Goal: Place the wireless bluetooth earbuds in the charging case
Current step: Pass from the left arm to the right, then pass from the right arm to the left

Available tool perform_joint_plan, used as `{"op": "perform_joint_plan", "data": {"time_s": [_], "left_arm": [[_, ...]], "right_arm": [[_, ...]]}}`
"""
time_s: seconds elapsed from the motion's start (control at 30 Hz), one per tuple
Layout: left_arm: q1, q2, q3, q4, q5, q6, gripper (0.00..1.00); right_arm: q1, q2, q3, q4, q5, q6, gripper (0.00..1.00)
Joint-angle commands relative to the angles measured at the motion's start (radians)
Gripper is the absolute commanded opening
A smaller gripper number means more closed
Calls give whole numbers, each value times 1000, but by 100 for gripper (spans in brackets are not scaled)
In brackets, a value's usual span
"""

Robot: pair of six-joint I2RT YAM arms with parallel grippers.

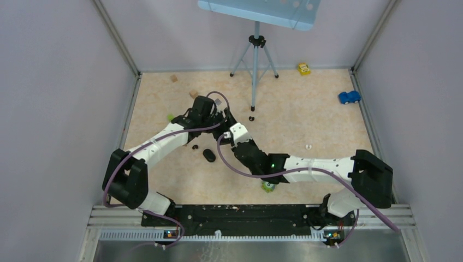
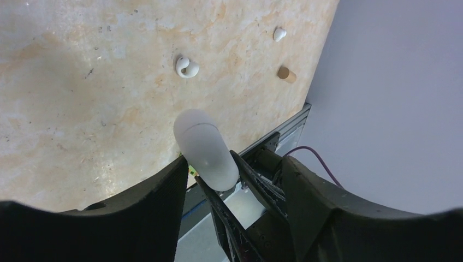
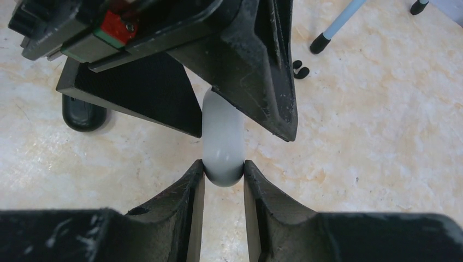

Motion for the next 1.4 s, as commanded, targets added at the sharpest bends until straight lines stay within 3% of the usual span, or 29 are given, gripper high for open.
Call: {"op": "perform_joint_plan", "data": {"time_s": [0.0, 0.43, 0.7, 0.83, 0.97, 1.07, 1.2, 1.27, 1.37], "left_arm": [[8, -41, 4, 47, 23, 12, 72], [135, -90, -15, 22, 85, 87, 80], [289, -168, -32, -11, 99, 166, 83], [296, -215, -56, 35, 67, 219, 88], [295, -271, -102, 1, -89, 194, 92], [295, -284, -121, 12, -53, 216, 94], [290, -292, -225, 210, 145, 174, 96], [276, -324, -308, 368, 203, 119, 98], [265, -317, -345, 465, 273, 111, 99]], "right_arm": [[11, -5, 41, 40, 23, 8, 0], [-3, -26, -2, 23, -11, 122, 0], [-148, -179, -124, 45, -248, 304, 0], [-265, -268, -182, 56, -401, 395, 0], [-375, -372, -246, 86, -526, 482, 0], [-443, -416, -267, 97, -615, 535, 0], [-524, -437, -291, 167, -753, 627, 0], [-533, -441, -287, 161, -749, 660, 0], [-533, -440, -282, 185, -771, 679, 0]]}}
